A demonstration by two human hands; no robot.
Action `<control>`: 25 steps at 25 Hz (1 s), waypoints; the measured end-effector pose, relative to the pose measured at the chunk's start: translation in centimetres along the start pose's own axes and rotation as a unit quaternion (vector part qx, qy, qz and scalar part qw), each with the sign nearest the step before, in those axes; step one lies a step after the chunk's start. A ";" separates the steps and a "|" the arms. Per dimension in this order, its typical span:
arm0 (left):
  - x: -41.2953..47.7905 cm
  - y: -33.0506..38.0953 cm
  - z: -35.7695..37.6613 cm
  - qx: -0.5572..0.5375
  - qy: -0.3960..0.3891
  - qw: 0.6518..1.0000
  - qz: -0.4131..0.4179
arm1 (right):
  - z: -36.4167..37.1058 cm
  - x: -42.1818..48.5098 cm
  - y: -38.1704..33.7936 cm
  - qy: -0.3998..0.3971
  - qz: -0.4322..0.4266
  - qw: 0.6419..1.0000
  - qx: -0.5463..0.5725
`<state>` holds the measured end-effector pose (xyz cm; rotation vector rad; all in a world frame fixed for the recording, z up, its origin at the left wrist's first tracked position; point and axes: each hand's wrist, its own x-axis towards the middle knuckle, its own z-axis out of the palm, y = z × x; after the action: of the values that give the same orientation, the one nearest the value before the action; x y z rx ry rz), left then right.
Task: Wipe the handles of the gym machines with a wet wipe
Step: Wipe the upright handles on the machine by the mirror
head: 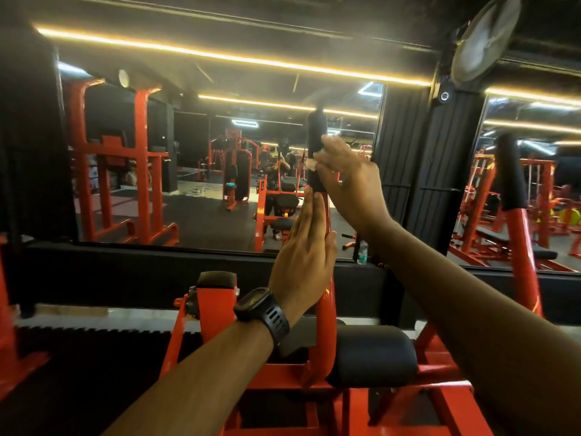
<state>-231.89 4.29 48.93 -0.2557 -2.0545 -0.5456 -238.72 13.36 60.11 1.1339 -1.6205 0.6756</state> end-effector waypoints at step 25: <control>0.0 -0.4 0.4 -0.043 0.012 0.999 0.002 | -3.1 4.3 1.9 -0.207 -0.245 0.940 -0.114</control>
<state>-232.31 4.08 48.63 -0.3021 -2.0102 -0.6327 -239.45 15.22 65.37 1.4943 -1.6068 -0.0822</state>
